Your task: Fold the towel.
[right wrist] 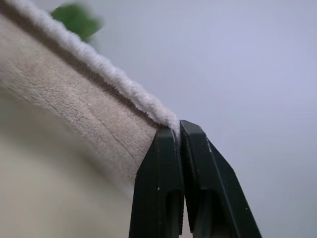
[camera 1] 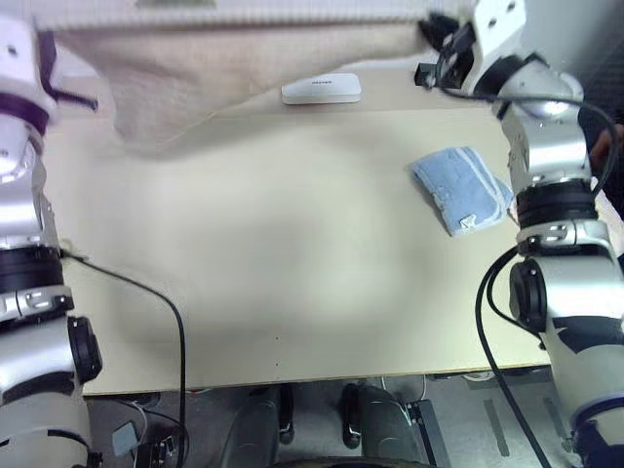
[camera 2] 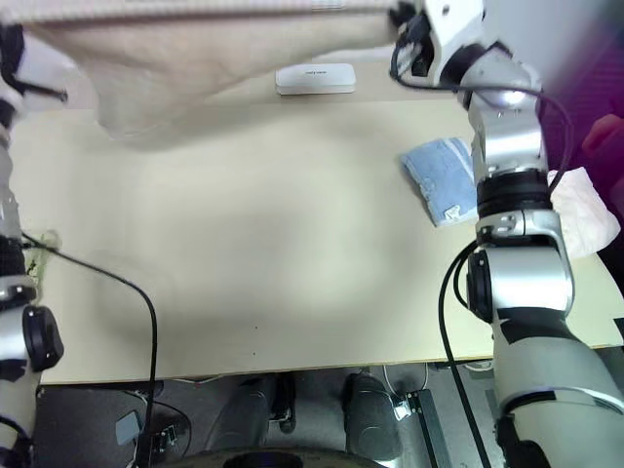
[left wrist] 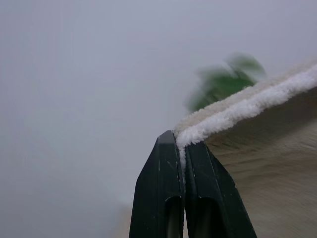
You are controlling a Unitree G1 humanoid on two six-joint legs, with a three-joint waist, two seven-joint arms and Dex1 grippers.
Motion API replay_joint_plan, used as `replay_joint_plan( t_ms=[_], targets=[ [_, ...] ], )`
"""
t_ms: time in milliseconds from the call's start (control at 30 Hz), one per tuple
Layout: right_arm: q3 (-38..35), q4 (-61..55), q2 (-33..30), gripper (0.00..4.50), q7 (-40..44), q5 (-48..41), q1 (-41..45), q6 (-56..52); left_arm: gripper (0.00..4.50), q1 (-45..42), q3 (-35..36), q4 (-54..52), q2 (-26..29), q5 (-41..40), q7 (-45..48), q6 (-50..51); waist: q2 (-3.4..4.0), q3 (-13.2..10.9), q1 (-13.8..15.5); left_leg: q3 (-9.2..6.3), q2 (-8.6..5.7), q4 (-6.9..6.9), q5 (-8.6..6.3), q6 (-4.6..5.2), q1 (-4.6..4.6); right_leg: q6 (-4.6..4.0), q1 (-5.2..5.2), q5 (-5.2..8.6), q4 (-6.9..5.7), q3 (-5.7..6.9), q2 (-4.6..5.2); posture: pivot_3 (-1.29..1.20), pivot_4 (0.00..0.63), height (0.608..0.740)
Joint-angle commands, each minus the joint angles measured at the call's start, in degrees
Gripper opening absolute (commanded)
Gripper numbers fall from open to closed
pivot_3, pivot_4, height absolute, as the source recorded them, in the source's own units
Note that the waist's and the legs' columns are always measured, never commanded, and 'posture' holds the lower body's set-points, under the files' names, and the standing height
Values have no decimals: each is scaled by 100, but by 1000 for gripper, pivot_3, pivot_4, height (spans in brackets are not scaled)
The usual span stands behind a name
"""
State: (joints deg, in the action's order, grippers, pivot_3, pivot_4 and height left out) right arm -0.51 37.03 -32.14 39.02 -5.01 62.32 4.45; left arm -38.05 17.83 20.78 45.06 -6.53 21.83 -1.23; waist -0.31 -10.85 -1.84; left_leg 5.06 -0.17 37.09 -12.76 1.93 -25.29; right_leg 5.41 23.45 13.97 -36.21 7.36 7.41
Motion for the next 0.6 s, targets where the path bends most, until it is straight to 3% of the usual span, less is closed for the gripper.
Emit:
replay_joint_plan(
  t_ms=[33,167,333,500,600],
  targets=[
    [-171,-975,-293,63,657,-417,-619,-498,0,941,464,-840,194,-555,631,423,0,-9,1,-2,1,5,0,0,-7,1,5,-7,0,-1,0,0,150,734],
    [-49,-2498,-946,63,1895,-985,-2157,-1682,0,3440,934,-2728,258,-1298,1751,1181,0,-13,21,0,0,17,-8,7,-8,-3,12,-15,0,-11,17,0,150,734],
    [-159,-3411,-1766,63,2716,-1452,-3136,-2498,0,5041,1887,-3966,254,-2077,2130,2293,8,-15,105,-4,7,14,-26,4,-6,-10,17,-17,12,-16,29,0,150,734],
    [-130,-3233,-1708,63,2620,-1442,-2932,-2530,0,5484,2193,-4181,367,-2069,2289,2517,13,-12,108,-5,14,15,-40,16,4,-41,33,-14,17,-16,27,0,150,734],
    [230,-2391,-1219,63,2081,-843,-2386,-1991,0,4520,1462,-3277,456,-1325,1730,2099,14,-10,124,0,12,15,-39,16,-2,-40,47,-16,15,-17,25,0,150,734]
  ],
)
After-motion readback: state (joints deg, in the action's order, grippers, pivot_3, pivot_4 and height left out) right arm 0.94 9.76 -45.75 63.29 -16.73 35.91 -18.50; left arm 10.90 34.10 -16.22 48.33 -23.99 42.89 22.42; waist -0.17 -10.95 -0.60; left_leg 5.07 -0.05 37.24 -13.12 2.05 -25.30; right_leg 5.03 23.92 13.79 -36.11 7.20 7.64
